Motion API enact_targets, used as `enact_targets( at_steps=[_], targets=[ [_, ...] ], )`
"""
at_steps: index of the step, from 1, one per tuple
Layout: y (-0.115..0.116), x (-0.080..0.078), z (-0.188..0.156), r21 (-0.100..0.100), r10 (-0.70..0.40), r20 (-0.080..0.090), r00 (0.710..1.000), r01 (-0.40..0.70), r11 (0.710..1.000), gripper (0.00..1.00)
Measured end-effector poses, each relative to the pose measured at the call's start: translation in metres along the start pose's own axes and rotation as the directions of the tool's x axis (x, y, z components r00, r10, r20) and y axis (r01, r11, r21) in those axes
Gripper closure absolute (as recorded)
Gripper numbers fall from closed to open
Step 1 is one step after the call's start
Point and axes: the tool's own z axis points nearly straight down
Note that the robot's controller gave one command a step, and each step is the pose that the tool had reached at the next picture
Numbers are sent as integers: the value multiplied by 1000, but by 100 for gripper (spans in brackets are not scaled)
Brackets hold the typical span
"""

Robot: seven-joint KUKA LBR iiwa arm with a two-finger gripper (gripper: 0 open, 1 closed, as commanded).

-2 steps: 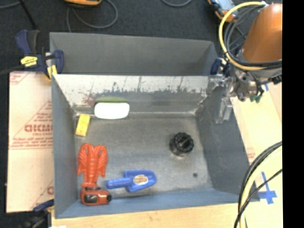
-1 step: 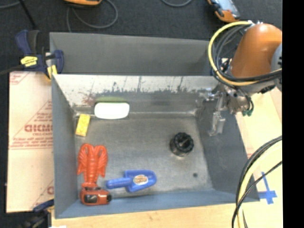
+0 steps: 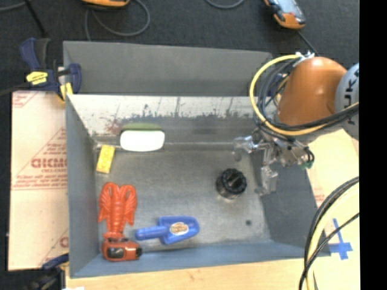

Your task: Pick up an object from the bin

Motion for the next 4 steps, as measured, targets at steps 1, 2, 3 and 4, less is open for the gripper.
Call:
enact_targets(
  at_steps=[1,2,3,4],
  targets=[
    [7,1,3,1,-31,1,1000,31,1000,0],
    [7,-9,65,4,-245,4,970,245,970,0],
    [6,-12,79,11,-420,10,907,420,907,100],
    [6,-12,79,11,-420,10,907,420,907,100]
  ],
)
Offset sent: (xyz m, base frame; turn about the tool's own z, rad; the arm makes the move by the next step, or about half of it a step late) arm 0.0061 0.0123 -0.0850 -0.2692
